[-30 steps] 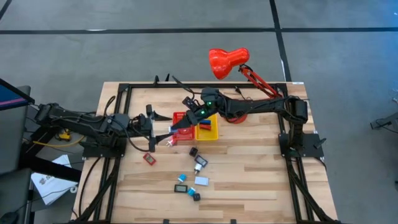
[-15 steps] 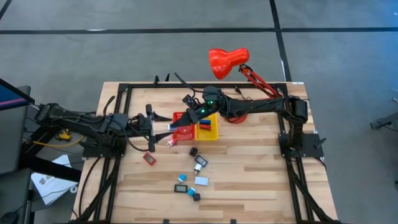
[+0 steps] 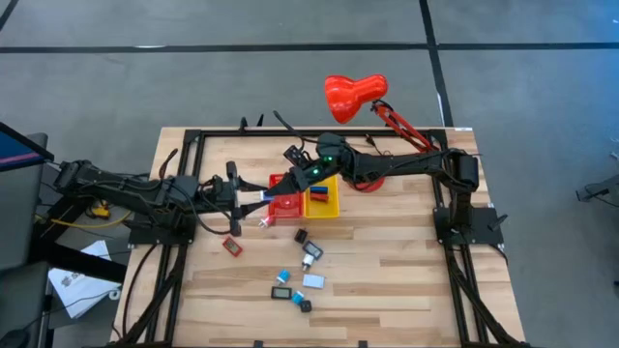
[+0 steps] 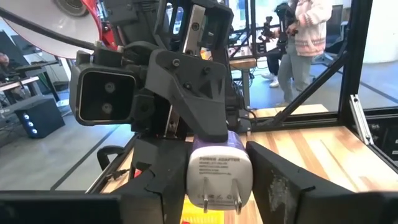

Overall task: Pick & Place Office items
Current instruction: Put the purple charger adapter into the red basket

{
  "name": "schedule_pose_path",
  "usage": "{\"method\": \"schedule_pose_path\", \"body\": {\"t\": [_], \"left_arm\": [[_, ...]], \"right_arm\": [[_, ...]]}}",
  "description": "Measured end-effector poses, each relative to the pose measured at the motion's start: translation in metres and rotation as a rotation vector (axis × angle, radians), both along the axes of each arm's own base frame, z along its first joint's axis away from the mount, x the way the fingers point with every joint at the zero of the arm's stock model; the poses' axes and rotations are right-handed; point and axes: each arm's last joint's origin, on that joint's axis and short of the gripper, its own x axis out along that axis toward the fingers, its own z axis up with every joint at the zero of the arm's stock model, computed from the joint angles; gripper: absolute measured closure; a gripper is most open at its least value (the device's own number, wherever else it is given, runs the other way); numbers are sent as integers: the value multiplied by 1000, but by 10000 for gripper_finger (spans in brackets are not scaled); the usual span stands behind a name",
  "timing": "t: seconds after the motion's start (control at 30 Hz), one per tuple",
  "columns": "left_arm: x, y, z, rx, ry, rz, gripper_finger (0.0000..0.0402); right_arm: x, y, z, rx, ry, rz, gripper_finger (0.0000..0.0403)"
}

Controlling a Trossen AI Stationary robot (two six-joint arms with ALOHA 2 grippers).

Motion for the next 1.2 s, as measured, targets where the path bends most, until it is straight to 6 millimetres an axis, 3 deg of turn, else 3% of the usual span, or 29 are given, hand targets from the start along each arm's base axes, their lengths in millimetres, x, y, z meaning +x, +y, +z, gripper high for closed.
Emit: {"method": "schedule_pose_path", "body": {"t": [0.17,0.63,0.87,1.07,1.2], "left_arm": [[0,0,-1,3,16,1,266],[0,0,-4,132,62,0,264],[-2,1,-3,129,61,0,264],[-3,1,-2,98,51,23,264],[-3,3,-3,-64,20,80,263]], "right_arm": [[0,0,0,-1,1,-5,267],[0,0,-1,-48,-12,-21,198],[1,-3,1,-193,-93,-110,157],[-5,-20,6,-232,-126,-64,154],[-10,-41,5,-251,-127,-57,154]]}}
